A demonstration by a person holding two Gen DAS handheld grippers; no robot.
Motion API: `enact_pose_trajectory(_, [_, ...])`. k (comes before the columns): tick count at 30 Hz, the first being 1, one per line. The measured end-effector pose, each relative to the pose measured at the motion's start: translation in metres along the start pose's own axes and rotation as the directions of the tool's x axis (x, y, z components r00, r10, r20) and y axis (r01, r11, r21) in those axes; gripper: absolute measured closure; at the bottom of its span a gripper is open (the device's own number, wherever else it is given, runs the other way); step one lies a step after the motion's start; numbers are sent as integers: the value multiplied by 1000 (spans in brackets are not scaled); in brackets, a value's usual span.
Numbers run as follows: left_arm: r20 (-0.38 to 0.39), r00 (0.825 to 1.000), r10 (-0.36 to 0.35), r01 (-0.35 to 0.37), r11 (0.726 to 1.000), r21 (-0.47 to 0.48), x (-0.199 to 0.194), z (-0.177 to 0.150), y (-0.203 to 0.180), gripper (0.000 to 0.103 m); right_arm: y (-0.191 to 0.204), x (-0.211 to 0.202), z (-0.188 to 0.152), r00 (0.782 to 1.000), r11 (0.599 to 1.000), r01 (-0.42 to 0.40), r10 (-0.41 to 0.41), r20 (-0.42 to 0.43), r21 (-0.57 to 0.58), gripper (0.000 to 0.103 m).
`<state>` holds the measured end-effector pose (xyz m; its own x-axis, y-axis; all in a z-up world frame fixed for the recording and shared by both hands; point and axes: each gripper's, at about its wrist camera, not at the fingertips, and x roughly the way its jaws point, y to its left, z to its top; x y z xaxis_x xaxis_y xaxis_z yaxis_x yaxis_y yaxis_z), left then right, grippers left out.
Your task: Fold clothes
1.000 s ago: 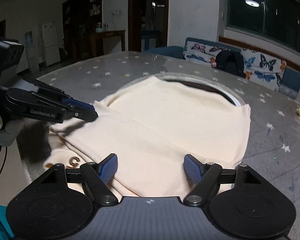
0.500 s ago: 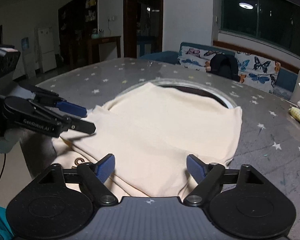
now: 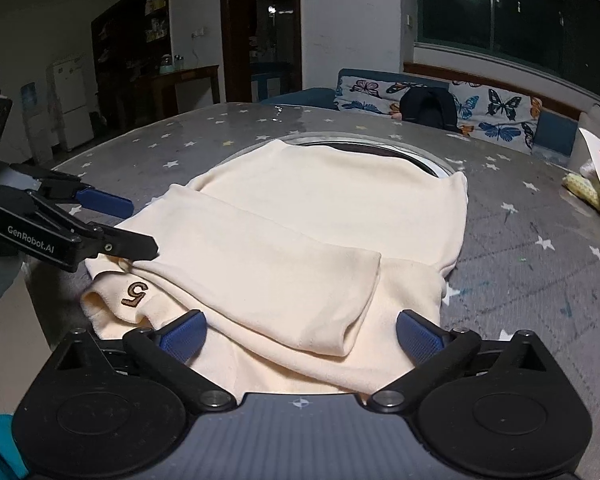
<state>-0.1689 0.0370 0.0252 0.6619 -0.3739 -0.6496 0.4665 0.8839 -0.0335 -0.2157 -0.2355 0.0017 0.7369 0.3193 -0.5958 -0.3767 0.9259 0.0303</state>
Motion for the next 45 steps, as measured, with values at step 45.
enact_pose_trajectory(45, [-8, 999, 41, -41, 999, 14, -22, -10, -9, 0, 15, -55, -6, 1000, 998, 30, -30, -5, -51, 0])
